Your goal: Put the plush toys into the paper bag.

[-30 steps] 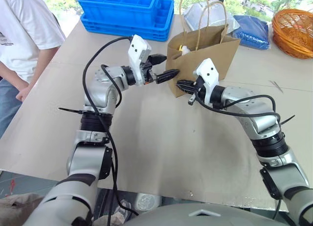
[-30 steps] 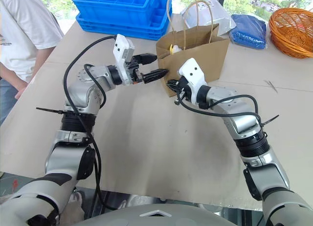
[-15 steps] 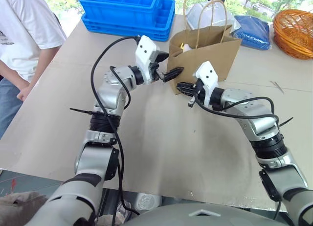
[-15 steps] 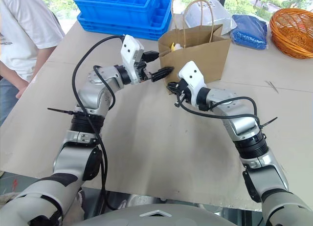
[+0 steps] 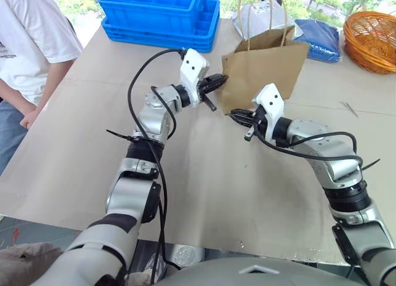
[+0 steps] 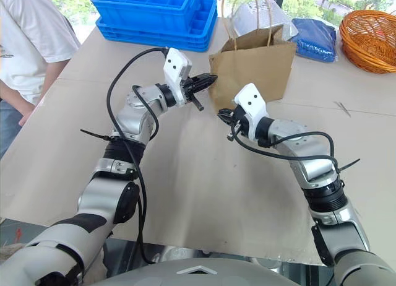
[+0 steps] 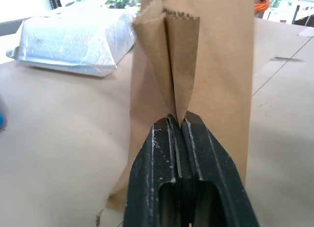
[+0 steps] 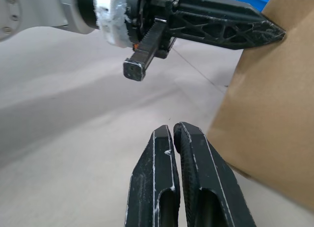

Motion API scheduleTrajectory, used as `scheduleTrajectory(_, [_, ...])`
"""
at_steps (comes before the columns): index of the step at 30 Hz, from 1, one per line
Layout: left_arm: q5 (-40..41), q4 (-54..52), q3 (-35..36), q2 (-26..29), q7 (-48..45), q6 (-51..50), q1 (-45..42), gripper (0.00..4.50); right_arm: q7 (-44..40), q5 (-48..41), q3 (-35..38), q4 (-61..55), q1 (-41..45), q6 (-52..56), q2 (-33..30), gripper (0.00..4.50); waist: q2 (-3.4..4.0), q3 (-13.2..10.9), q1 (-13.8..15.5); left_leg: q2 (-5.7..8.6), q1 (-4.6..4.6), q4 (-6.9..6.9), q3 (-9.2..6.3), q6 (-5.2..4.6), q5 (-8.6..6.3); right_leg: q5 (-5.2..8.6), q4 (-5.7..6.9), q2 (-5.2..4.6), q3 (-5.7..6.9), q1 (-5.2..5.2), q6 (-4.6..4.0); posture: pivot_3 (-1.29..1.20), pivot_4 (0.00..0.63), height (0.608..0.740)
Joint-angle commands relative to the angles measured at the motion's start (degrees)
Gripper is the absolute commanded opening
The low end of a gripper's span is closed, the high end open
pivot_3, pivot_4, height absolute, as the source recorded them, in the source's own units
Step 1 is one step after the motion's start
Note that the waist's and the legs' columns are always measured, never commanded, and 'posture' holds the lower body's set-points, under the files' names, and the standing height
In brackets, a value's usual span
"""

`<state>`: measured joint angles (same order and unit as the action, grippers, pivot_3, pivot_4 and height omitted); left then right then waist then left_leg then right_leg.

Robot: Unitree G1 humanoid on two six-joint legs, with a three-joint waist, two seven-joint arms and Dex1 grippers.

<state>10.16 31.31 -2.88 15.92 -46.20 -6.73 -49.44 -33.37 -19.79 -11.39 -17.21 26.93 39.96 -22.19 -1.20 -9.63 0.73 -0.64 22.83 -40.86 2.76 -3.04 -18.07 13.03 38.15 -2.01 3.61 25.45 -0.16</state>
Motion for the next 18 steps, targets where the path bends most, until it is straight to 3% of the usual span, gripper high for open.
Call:
scheduleTrajectory(1, [0.56,-0.95,0.83,0.17,-1.11,2.93,-0.85,0.07,0.51,-1.06,2.21,-3.99,-0.52,1.01,-0.53,0.0,0.0,0.0,0.01,0.0,0.0,-0.01,0.0,0.0,0.0,0.0,0.0,0.0,0.0,0.0,0.0,0.0,0.15,0.74])
scheduleTrajectory(5, [2.49,-4.12,1.56,1.32,-4.57,4.38,1.39,0.07,0.58,-1.71,3.61,-5.62,-1.46,2.19,-1.18,0.0,0.0,0.0,-0.12,0.0,0.0,-0.01,0.0,0.0,0.0,0.0,0.0,0.01,0.0,0.0,0.0,0.0,0.15,0.74])
scheduleTrajectory(13, [10.77,-19.65,2.65,8.67,-17.21,0.43,11.15,0.07,-1.23,-6.0,8.81,-11.45,-5.5,3.92,-4.49,0.0,0.0,0.0,-0.04,-0.02,-0.02,-0.01,-0.01,0.0,0.0,0.0,0.02,-0.01,-0.01,0.0,0.0,0.0,0.15,0.74])
scheduleTrajectory(18, [20.52,-35.76,6.15,17.43,-23.58,-9.17,21.75,0.07,-9.59,-14.79,18.62,-21.87,-16.29,1.43,-11.45,0.0,0.03,0.0,0.04,-0.02,-0.09,-0.02,-0.1,-0.02,-0.02,0.0,-0.08,-0.01,0.0,-0.14,0.0,0.0,0.15,0.74])
